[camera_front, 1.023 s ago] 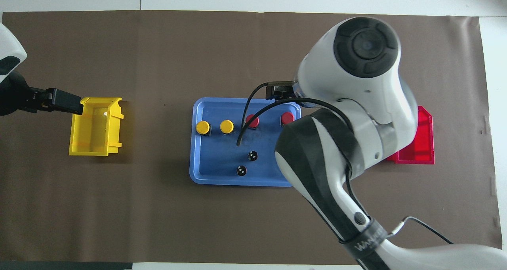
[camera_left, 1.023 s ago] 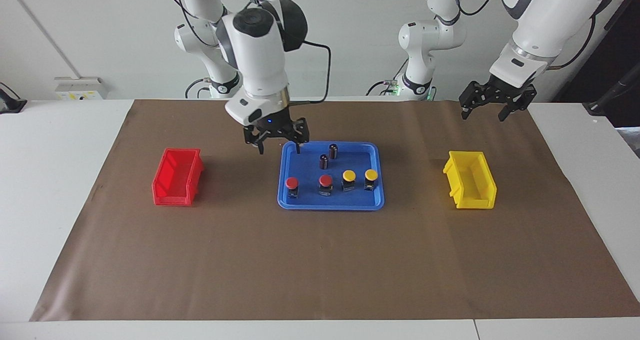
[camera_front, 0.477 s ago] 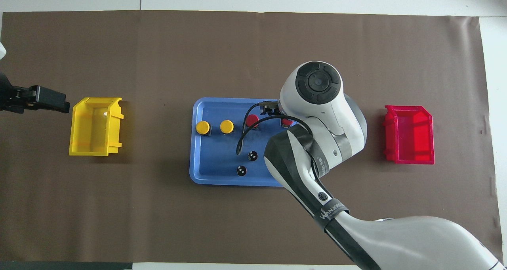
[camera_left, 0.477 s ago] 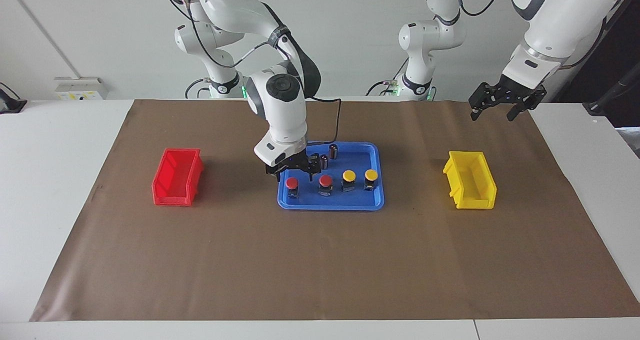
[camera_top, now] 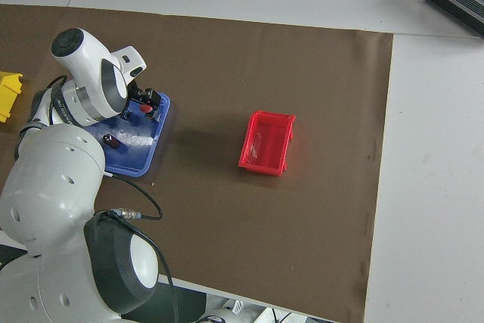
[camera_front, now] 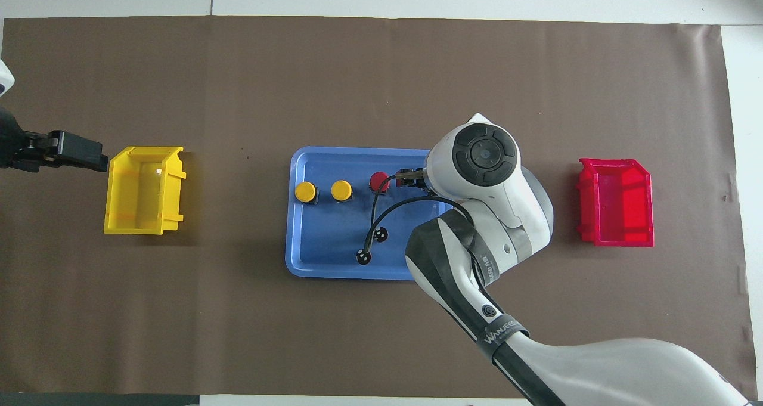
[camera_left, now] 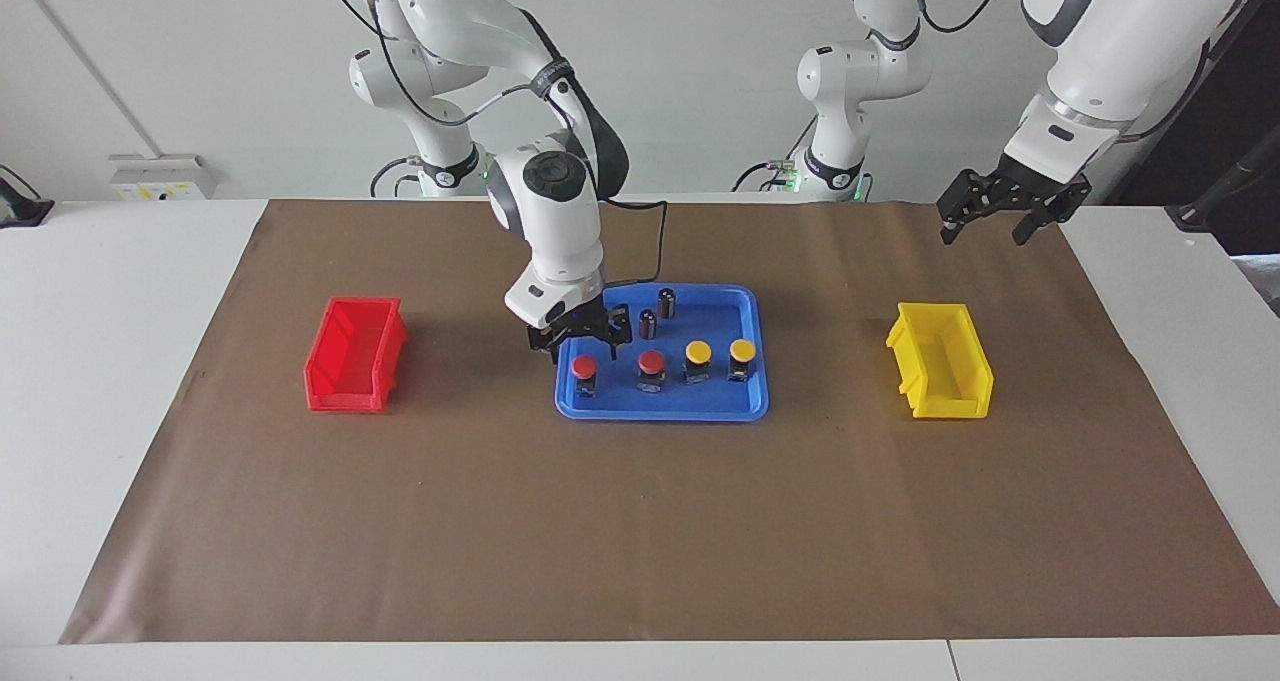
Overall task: Sort red and yellow buttons by color
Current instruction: 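Reach the right gripper to the farther red button and grasp it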
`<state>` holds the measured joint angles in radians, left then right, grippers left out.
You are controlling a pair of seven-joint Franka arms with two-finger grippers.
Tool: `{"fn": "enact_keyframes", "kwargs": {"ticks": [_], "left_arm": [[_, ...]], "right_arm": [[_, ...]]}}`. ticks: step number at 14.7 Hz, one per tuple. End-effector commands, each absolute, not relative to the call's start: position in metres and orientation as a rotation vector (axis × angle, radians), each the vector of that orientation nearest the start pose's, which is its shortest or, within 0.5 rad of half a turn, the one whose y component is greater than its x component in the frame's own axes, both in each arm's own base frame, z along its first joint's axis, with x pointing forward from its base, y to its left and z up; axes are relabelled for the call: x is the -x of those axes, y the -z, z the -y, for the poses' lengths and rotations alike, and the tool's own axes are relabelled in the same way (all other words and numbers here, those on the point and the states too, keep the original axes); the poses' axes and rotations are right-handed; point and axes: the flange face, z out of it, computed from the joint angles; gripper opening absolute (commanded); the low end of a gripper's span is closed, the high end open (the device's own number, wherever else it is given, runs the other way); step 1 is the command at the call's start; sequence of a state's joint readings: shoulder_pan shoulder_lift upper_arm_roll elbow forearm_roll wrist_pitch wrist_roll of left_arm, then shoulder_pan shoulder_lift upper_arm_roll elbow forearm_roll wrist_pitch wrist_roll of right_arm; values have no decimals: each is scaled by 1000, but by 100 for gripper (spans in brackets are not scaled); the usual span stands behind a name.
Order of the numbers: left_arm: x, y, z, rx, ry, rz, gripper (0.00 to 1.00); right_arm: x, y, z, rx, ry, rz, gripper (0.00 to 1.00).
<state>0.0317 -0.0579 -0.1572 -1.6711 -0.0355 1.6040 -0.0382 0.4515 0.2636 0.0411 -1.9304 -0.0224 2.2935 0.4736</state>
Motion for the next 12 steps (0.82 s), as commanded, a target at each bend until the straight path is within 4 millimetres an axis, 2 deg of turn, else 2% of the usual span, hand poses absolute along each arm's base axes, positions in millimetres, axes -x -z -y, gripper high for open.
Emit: {"fn": "enact_keyframes", "kwargs": {"ticks": [1, 3, 5, 9, 10, 11, 12], "left_arm": [[-520, -602, 77, 3169, 32, -109, 100], [-516, -599, 78, 3167, 49, -107, 100], [-515, -599, 81, 3167, 42, -112, 100], [-514, -599, 86, 3167, 51, -129, 100], [-514, -597, 87, 3166, 49, -133, 100], [-516, -595, 91, 3167, 68, -140, 100], [-519, -582, 118, 3171, 109, -183, 100]], "right_arm": [[-548, -348, -289, 3112, 170, 98, 90], [-549, -345, -289, 3114, 180, 108, 88], [-550, -346, -288, 3112, 185, 106, 78], [-554, -349, -287, 3113, 185, 93, 33], [-559, -357, -286, 3107, 190, 74, 22], [-567, -376, -287, 3106, 189, 61, 15], [-577, -399, -284, 3118, 168, 47, 15]]}}
